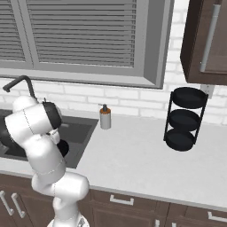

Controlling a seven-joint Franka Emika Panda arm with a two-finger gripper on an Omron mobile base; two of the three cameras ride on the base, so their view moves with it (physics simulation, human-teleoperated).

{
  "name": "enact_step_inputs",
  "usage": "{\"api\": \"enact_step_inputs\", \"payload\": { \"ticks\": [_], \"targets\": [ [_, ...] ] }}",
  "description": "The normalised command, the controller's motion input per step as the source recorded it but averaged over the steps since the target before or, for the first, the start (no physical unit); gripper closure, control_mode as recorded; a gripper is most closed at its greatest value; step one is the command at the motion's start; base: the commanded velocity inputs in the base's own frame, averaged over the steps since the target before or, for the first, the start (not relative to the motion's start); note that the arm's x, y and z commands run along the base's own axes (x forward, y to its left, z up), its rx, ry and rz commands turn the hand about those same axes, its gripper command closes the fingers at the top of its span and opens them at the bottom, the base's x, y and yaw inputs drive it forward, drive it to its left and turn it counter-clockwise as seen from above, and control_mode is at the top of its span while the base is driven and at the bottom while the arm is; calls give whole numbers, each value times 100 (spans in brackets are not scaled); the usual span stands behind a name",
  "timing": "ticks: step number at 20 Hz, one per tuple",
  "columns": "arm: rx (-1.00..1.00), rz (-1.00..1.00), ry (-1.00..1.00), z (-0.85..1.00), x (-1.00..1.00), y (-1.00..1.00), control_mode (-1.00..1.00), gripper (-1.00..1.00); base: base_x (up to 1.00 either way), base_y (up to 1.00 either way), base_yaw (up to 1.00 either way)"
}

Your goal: Pick the pan and sponge and place them into the sink. Then turn on the water.

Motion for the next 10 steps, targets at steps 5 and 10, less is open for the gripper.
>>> {"api": "enact_step_inputs", "payload": {
  "ticks": [5,10],
  "targets": [
    [0,0,0,-27,41,10,-100,100,0,0,0],
    [0,0,0,-14,50,0,-100,100,0,0,0]
  ]
}}
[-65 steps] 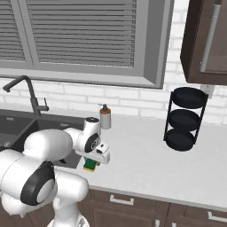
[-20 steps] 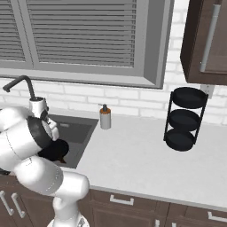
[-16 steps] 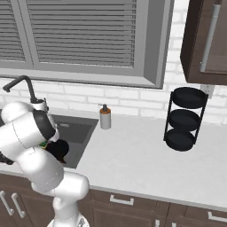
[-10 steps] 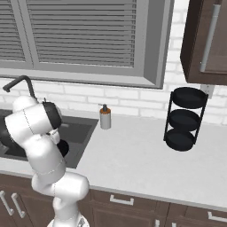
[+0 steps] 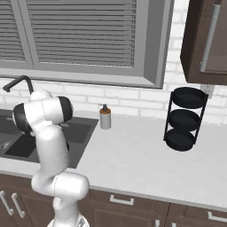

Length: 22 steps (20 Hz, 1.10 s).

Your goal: Pick the pan and sponge and place them into the sink. Then turn on the water.

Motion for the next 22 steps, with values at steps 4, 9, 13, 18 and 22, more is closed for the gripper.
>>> {"api": "enact_step_inputs", "payload": {
  "ticks": [4,9,13,18,22],
  "targets": [
    [0,0,0,-27,40,4,-100,100,0,0,0],
    [-3,0,0,-43,28,11,-100,100,0,0,0],
    [-3,0,0,-42,20,12,-100,100,0,0,0],
    [-3,0,0,-34,8,9,-100,100,0,0,0],
    [-1,0,0,-25,2,2,-100,100,0,0,0]
  ]
}}
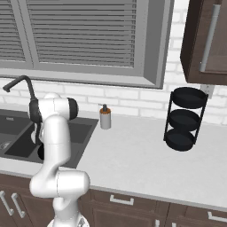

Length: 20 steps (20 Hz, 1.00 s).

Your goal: Pick the pan and sponge and place them into the sink. Then turn on the water.

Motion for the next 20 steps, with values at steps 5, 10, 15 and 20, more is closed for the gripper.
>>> {"api": "enact_step_inputs", "payload": {
  "ticks": [5,10,15,20],
  "targets": [
    [0,0,0,-14,2,0,-100,100,0,0,0],
    [0,0,0,-16,6,0,-100,-100,0,0,0],
    [0,0,0,0,0,0,-100,-100,0,0,0],
    [0,0,-1,11,0,0,-100,-100,0,0,0]
  ]
}}
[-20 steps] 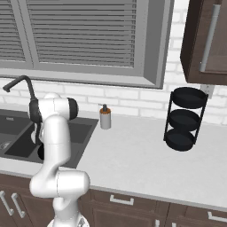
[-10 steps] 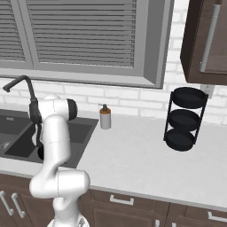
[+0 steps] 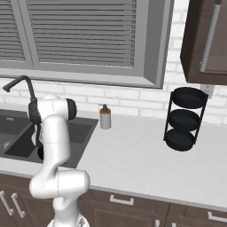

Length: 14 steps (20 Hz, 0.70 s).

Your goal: Pick the pan and sponge and place them into the sink. Then turn on the water.

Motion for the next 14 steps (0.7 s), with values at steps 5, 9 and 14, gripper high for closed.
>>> {"api": "enact_step_inputs", "payload": {
  "ticks": [5,9,14],
  "targets": [
    [0,0,-3,56,0,0,-100,-100,0,0,0],
    [0,0,-5,73,-2,0,-100,-100,0,0,0],
    [0,0,-12,67,-13,0,-100,-100,0,0,0]
  ]
}}
